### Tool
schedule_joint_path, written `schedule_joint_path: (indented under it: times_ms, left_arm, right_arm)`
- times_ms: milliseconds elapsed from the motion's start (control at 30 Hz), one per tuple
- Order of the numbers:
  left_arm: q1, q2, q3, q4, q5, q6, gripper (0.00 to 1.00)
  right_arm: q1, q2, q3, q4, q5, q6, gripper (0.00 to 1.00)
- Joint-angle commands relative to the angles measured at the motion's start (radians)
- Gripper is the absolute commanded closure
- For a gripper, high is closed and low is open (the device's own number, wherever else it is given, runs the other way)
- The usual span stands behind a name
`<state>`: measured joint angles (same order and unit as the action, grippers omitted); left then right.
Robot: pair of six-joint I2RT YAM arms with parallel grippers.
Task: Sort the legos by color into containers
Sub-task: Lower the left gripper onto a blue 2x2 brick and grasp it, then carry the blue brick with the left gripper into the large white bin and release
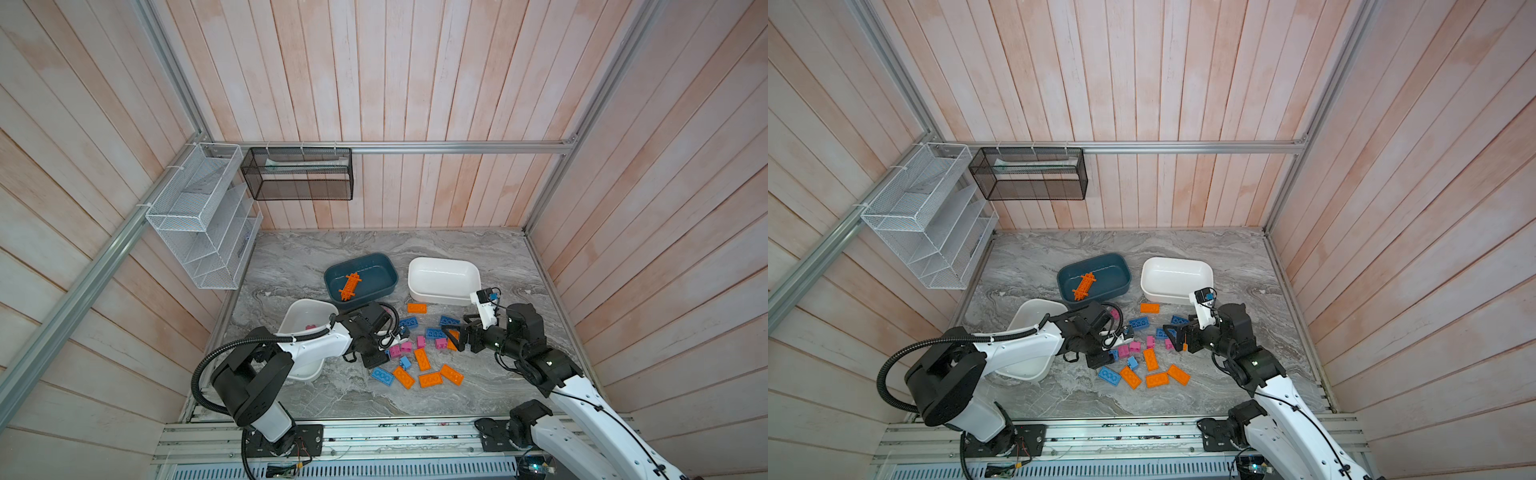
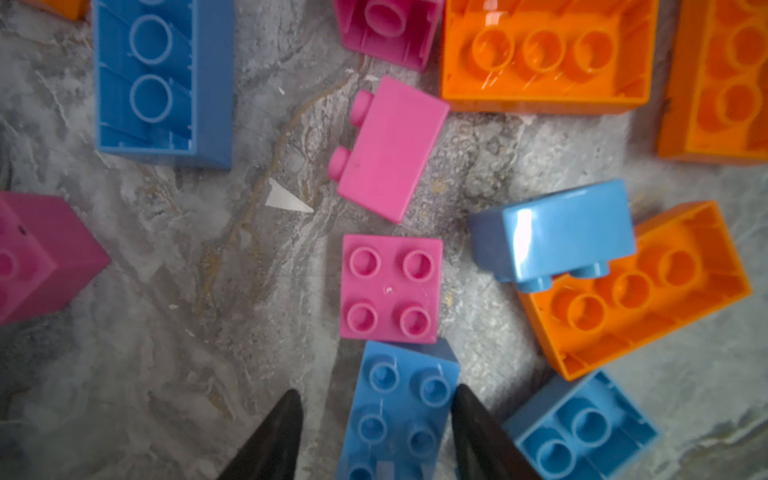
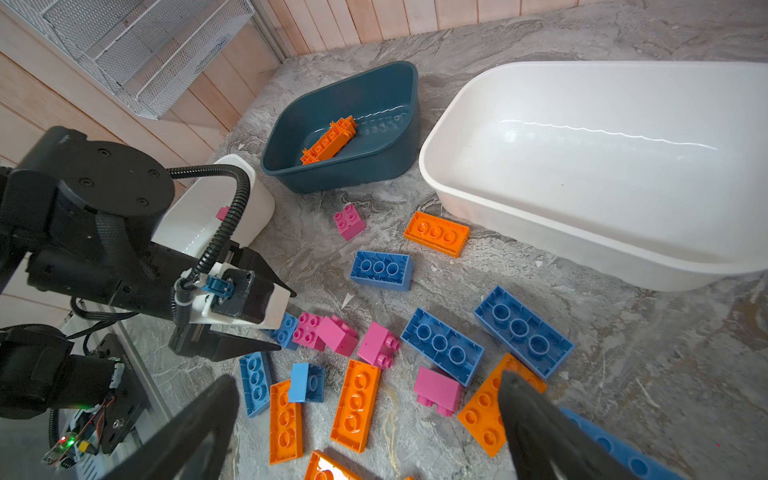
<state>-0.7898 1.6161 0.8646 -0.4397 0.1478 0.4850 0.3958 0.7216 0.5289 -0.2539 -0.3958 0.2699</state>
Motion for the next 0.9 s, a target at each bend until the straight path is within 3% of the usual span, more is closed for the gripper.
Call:
schedule_joint_path:
  times_ms: [0, 300, 400, 633, 867]
  left_arm:
    - [-0.005, 0.035, 0.016, 0.015, -0.02, 0.013, 0.5]
    - [-0.003, 0.027, 0.028, -0.003, -0.035, 0.012, 0.68]
    - [-0.004, -0.008, 0.064, -0.04, -0.031, -0.001, 0.69]
    - [0.021, -0.04, 0.293, -0.166, -0.012, -0.078, 0.7]
    - [0.043, 0.098, 0.581, -0.176, -0.005, -0.113, 0.69]
  right_arm:
    - [-0.003, -0.005, -0.012, 0.02, 0.012, 0.005, 0.02]
    - [-0.006, -0.022, -0.014, 0.006, 0.023, -0.006, 0.02]
    - [-0.008, -0.028, -0.012, 0.002, 0.035, -0.008, 0.02]
    - [-0.045, -0.025, 0.003, 0.016, 0.044, -0.012, 0.02]
    - [-0.105, 0.011, 0.05, 0.03, 0.017, -0.032, 0.02]
